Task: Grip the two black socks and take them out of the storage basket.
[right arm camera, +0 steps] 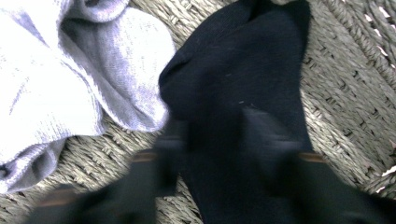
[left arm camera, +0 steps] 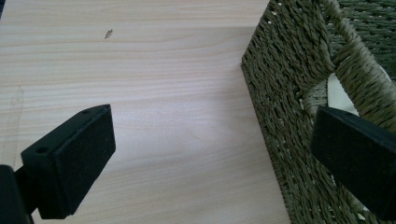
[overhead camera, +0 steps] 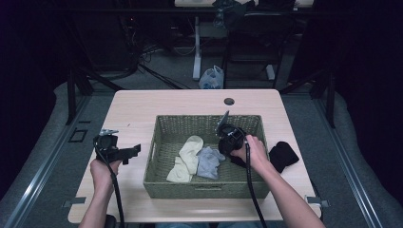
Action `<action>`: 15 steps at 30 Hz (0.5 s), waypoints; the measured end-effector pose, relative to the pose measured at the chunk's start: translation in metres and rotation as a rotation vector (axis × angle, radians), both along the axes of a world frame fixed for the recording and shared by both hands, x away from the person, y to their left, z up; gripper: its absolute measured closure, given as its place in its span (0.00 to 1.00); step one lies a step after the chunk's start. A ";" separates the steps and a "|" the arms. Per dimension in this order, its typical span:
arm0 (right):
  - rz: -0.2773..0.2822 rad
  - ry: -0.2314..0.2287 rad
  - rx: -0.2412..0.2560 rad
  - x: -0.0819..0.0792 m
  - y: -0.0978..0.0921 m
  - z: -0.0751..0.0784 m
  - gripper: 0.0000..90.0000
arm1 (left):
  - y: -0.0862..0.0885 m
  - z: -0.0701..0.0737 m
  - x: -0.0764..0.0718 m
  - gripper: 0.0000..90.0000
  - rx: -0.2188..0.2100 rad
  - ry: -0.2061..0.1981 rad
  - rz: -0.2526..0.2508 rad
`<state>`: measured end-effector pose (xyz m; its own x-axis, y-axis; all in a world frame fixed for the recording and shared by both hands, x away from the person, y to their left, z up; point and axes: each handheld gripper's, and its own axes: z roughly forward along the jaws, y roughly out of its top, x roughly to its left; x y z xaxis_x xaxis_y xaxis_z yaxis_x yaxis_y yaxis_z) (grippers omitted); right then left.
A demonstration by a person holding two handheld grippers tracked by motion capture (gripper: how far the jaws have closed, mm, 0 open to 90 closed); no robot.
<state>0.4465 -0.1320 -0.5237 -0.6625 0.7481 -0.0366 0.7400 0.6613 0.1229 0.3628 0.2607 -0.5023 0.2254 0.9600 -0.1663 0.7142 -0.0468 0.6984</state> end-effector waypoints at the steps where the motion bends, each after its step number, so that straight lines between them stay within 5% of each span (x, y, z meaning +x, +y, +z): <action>1: 0.006 0.021 -0.023 0.001 0.000 0.003 0.88 | 0.000 0.000 0.000 0.01 0.001 0.001 0.001; 4: -0.004 -0.002 -0.004 0.002 -0.005 0.009 0.97 | 0.000 0.000 0.000 0.01 0.000 0.000 -0.001; 15: -0.043 -0.086 0.083 -0.006 -0.025 0.056 0.99 | -0.001 0.000 0.000 0.01 -0.002 0.002 -0.004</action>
